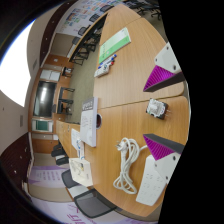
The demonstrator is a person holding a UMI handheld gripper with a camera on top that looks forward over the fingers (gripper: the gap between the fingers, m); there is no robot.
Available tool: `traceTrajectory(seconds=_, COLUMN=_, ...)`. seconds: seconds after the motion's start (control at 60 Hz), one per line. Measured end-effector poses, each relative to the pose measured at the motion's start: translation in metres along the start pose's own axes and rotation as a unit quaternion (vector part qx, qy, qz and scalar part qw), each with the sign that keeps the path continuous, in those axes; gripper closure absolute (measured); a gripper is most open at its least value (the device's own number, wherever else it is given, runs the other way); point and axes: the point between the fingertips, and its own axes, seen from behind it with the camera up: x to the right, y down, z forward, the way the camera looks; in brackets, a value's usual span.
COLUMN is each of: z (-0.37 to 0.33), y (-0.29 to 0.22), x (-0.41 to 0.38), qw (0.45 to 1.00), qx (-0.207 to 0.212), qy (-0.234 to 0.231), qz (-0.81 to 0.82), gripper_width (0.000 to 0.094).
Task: Unplug charger
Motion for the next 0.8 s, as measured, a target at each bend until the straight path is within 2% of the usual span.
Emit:
traceTrajectory(seconds=0.217, z=-0.103, y=-0.011, x=-0.010, qw=0.998, qx=0.055, qy=0.019, qz=-0.015, gripper_width=0.0079)
traceTrajectory(seconds=0.417, z=-0.207, y=0.009, x=-0.034, qw=0.995, qx=0.094, qy=0.026, qz=-0.017, gripper_width=0.0081)
traceTrajectory(seconds=0.55, z=-0.257, y=0.022, x=-0.043, qw=0.994, qx=0.099, qy=0.029, qz=-0.024, gripper_width=0.0083)
traceTrajectory(seconds=0.8, z=-0.294, y=0.035, x=-0.051, qw=0.993, qx=0.110, qy=0.032, qz=-0.020, gripper_width=0.0084)
